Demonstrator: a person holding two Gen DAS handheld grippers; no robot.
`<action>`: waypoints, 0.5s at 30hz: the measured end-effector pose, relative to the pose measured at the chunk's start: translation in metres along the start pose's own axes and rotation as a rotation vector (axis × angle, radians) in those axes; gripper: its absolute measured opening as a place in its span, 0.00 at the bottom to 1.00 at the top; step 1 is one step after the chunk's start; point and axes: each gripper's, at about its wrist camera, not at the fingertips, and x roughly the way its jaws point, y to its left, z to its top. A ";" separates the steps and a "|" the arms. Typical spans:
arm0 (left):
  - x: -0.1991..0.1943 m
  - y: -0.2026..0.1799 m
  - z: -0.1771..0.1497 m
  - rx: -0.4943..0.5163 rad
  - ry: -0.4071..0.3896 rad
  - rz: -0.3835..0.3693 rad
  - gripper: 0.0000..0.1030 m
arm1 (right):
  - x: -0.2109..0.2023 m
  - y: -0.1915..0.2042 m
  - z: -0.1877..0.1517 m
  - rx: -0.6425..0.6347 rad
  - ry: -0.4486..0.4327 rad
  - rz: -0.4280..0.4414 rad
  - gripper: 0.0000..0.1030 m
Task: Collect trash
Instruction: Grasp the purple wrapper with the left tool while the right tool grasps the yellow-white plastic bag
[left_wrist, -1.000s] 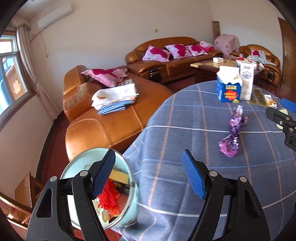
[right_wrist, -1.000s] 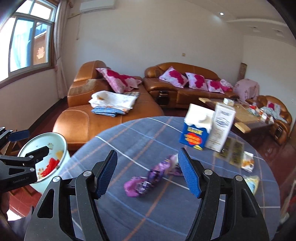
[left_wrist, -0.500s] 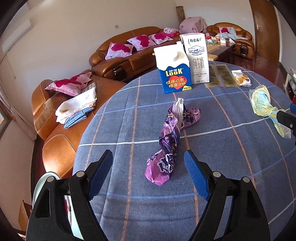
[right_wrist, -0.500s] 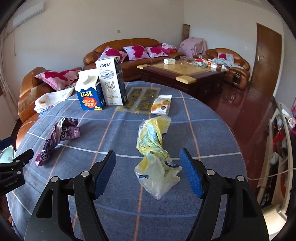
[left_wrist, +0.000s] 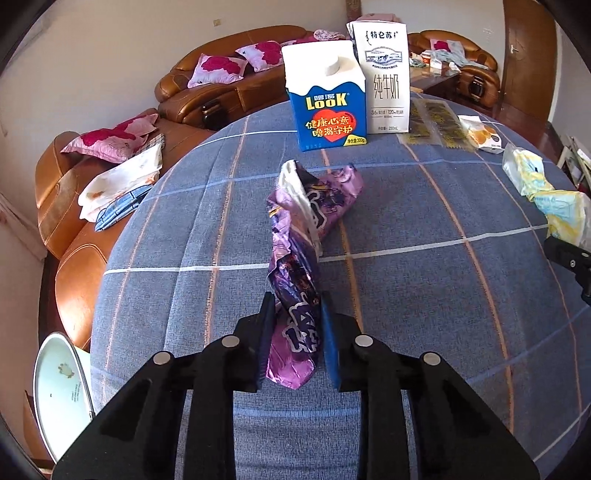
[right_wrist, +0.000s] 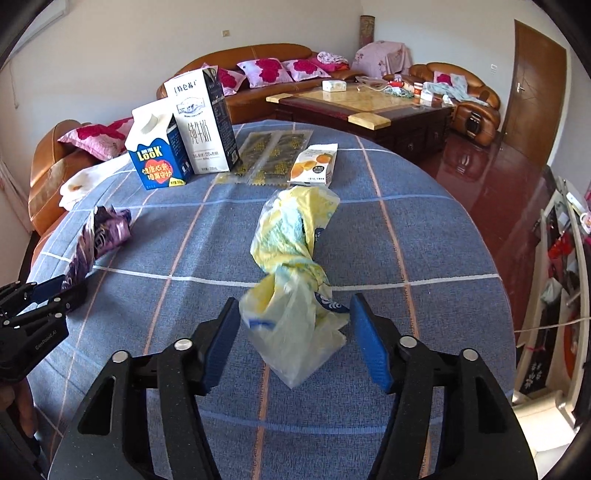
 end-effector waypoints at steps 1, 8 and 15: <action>-0.001 0.000 -0.001 0.004 -0.001 -0.002 0.21 | 0.004 0.000 0.000 -0.003 0.017 0.006 0.35; -0.023 0.012 -0.009 -0.018 -0.047 -0.007 0.17 | -0.002 0.005 -0.003 -0.028 -0.007 0.021 0.25; -0.061 0.033 -0.028 -0.055 -0.117 0.027 0.17 | -0.023 0.024 -0.008 -0.071 -0.083 0.073 0.23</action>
